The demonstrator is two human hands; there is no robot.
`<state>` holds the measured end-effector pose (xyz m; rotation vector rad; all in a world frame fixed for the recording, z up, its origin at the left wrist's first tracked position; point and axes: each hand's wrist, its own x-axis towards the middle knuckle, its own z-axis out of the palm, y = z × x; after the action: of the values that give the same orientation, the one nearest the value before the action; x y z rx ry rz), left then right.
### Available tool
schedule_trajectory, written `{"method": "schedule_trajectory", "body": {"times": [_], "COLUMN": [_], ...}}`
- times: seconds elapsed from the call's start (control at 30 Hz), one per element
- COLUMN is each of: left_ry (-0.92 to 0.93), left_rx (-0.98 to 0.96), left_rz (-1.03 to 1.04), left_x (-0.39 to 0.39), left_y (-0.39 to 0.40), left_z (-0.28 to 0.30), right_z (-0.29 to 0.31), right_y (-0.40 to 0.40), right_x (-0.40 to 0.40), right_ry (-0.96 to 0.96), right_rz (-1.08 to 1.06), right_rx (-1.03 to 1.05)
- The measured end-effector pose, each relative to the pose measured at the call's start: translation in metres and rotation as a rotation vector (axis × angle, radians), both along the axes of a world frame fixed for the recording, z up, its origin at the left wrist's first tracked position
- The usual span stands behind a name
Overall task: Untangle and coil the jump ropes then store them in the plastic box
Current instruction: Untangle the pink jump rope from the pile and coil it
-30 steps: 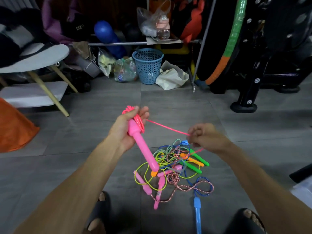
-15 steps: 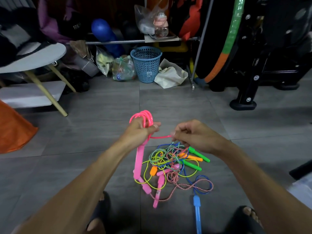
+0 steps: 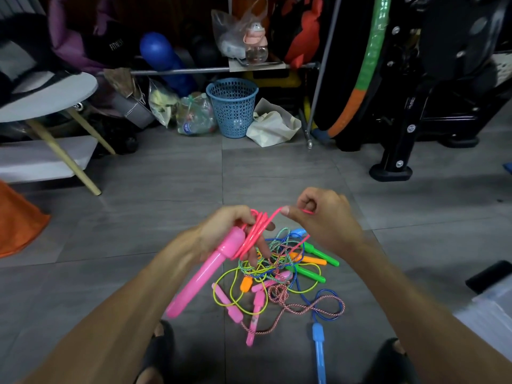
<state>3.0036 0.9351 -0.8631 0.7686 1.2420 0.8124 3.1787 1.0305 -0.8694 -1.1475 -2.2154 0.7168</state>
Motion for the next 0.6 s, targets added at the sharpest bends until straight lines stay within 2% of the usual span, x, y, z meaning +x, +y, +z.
{"method": "schedule_trajectory", "body": {"times": [0.03,0.13,0.17,0.3,0.37,0.47,0.6], "left_ry": [-0.022,0.109,0.096,-0.145,-0.232,-0.376,-0.531], "left_rx": [0.014,0.103,0.121,0.159,0.181,0.240,0.273], "left_rz": [-0.009,-0.097,-0.088,0.108,0.159,0.185,0.235], "left_x": [0.000,0.003,0.005,0.003,-0.001,-0.008,-0.013], "left_y": [-0.001,-0.005,-0.007,-0.007,-0.008,-0.010,-0.011], "left_z": [0.002,0.003,0.003,0.006,0.007,0.010,0.011], "right_z": [0.000,0.001,0.001,-0.001,-0.012,-0.039,-0.055], "right_y": [0.000,-0.004,-0.005,0.007,0.016,0.025,0.033], "right_x": [-0.001,-0.007,-0.009,-0.005,0.001,0.013,0.023], "right_ry": [0.026,0.100,0.108,0.221,0.191,-0.025,0.019], "right_rz": [0.008,0.097,0.127,0.219,0.284,0.287,0.095], "right_rx": [-0.012,-0.093,-0.125,-0.404,-0.540,-0.443,-0.393]}}
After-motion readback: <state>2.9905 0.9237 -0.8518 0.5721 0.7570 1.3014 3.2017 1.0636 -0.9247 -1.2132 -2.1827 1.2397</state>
